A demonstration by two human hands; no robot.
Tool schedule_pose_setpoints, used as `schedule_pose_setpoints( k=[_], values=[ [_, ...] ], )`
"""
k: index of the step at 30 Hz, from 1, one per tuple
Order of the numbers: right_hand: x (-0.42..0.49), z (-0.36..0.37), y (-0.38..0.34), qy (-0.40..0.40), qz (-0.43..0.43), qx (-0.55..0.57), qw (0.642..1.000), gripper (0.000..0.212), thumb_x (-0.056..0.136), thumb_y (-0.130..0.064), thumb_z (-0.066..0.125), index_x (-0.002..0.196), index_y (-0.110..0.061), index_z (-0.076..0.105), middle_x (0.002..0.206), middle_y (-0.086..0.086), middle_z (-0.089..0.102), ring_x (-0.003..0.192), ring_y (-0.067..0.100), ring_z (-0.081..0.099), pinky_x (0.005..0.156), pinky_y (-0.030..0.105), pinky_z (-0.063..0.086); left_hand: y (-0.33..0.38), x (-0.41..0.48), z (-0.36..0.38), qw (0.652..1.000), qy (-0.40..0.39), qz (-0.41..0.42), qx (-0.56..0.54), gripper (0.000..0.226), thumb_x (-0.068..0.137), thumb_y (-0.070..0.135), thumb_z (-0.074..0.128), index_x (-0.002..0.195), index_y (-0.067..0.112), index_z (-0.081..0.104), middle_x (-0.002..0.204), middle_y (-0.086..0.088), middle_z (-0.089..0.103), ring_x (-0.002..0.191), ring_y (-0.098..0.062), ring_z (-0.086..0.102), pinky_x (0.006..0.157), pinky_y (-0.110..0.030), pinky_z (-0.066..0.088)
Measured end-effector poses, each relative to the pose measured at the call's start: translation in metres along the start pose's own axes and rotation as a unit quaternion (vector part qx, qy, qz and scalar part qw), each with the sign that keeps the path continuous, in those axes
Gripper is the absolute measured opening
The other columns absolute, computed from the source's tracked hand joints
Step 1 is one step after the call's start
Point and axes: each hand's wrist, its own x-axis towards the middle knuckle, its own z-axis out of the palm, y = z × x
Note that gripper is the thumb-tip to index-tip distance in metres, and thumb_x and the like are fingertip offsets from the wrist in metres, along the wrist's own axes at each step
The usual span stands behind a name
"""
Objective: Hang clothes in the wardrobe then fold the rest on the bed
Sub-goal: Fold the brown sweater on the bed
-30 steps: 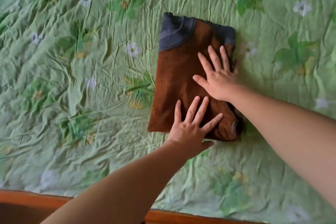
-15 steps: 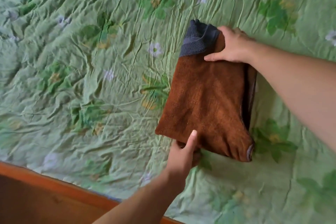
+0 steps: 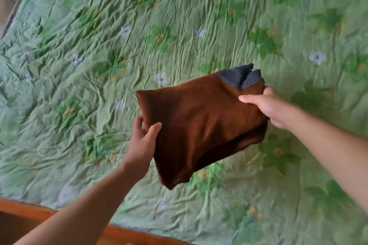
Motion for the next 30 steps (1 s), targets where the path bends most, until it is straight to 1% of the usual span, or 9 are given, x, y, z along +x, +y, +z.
schedule_pose_setpoints(
  k=[3, 5, 7, 9, 11, 14, 19, 25, 30],
  values=[
    [-0.042, 0.013, 0.054, 0.004, 0.061, 0.063, 0.996, 0.041, 0.077, -0.031, 0.083, 0.109, -0.012, 0.066, 0.113, 0.009, 0.074, 0.100, 0.025, 0.070, 0.095, 0.042, 0.055, 0.021, 0.027, -0.028, 0.991, -0.011, 0.042, 0.128, 0.033, 0.095, 0.024, 0.068, 0.116, 0.047, 0.056, 0.109, -0.015, 0.067, 0.077, -0.017, 0.072, 0.057, -0.034, 0.058],
    [-0.059, 0.033, 0.084, 0.012, 0.098, -0.001, 0.995, 0.049, 0.086, -0.031, 0.078, 0.127, -0.015, 0.057, 0.137, 0.010, 0.061, 0.117, 0.026, 0.061, 0.100, 0.041, 0.048, 0.015, 0.044, -0.034, 0.960, 0.000, 0.051, 0.275, 0.049, 0.096, 0.024, 0.066, 0.132, 0.049, 0.045, 0.122, -0.011, 0.059, 0.086, -0.017, 0.070, 0.065, -0.038, 0.059],
    [-0.067, 0.053, 0.107, 0.057, 0.085, -0.089, 0.991, 0.082, 0.089, -0.029, 0.075, 0.155, -0.012, 0.030, 0.154, 0.013, 0.044, 0.136, 0.033, 0.046, 0.113, 0.047, 0.037, -0.001, 0.056, -0.034, 0.888, -0.007, 0.064, 0.456, 0.066, 0.098, 0.020, 0.059, 0.153, 0.038, 0.027, 0.145, -0.014, 0.040, 0.115, -0.027, 0.058, 0.095, -0.047, 0.052],
    [-0.075, 0.068, 0.113, 0.181, -0.022, -0.178, 0.967, 0.089, 0.088, -0.030, 0.074, 0.158, -0.011, 0.023, 0.153, 0.020, 0.041, 0.137, 0.040, 0.042, 0.113, 0.053, 0.036, -0.017, 0.055, -0.031, 0.820, -0.032, 0.141, 0.553, 0.070, 0.099, 0.030, 0.052, 0.157, 0.039, 0.013, 0.162, -0.009, 0.013, 0.147, -0.035, 0.025, 0.116, -0.050, 0.029],
    [-0.076, 0.080, 0.114, 0.281, -0.178, -0.312, 0.890, 0.076, 0.091, -0.041, 0.063, 0.155, -0.012, 0.033, 0.153, 0.022, 0.039, 0.137, 0.043, 0.040, 0.108, 0.059, 0.036, -0.033, 0.052, -0.027, 0.714, -0.074, 0.248, 0.651, 0.071, 0.100, 0.050, 0.042, 0.158, 0.044, 0.000, 0.168, -0.001, -0.011, 0.155, -0.028, -0.008, 0.120, -0.051, 0.009],
    [-0.063, 0.108, 0.110, 0.229, -0.264, -0.441, 0.827, 0.074, 0.096, -0.063, 0.042, 0.158, -0.025, 0.031, 0.167, 0.014, 0.017, 0.154, 0.038, 0.018, 0.115, 0.070, 0.019, -0.057, 0.057, -0.029, 0.594, -0.101, 0.317, 0.732, 0.068, 0.101, 0.059, 0.028, 0.158, 0.042, -0.005, 0.167, -0.005, -0.020, 0.152, -0.029, -0.023, 0.121, -0.062, 0.004],
    [-0.029, 0.136, 0.134, 0.215, -0.238, -0.474, 0.820, 0.079, 0.096, -0.075, 0.028, 0.162, -0.034, 0.015, 0.171, 0.009, 0.000, 0.157, 0.037, 0.000, 0.115, 0.076, 0.008, -0.083, 0.077, -0.042, 0.602, -0.104, 0.375, 0.697, 0.068, 0.097, 0.057, 0.032, 0.160, 0.039, 0.011, 0.169, -0.009, -0.005, 0.154, -0.034, -0.010, 0.119, -0.064, 0.017],
    [-0.033, 0.139, 0.127, 0.233, -0.228, -0.472, 0.819, 0.078, 0.098, -0.070, 0.028, 0.163, -0.030, 0.011, 0.170, 0.014, -0.003, 0.156, 0.039, -0.003, 0.113, 0.078, 0.006, -0.077, 0.073, -0.034, 0.590, -0.088, 0.365, 0.715, 0.069, 0.098, 0.060, 0.029, 0.160, 0.041, 0.004, 0.168, -0.011, -0.009, 0.154, -0.036, -0.012, 0.117, -0.069, 0.013],
    [-0.056, 0.164, 0.117, 0.166, -0.318, -0.502, 0.787, 0.076, 0.098, -0.071, 0.024, 0.163, -0.034, 0.010, 0.171, 0.009, -0.006, 0.156, 0.037, -0.003, 0.115, 0.077, 0.005, -0.079, 0.061, -0.025, 0.521, -0.126, 0.446, 0.716, 0.074, 0.093, 0.077, 0.027, 0.158, 0.047, 0.007, 0.169, -0.007, 0.002, 0.155, -0.035, 0.000, 0.111, -0.077, 0.010]
  ],
)
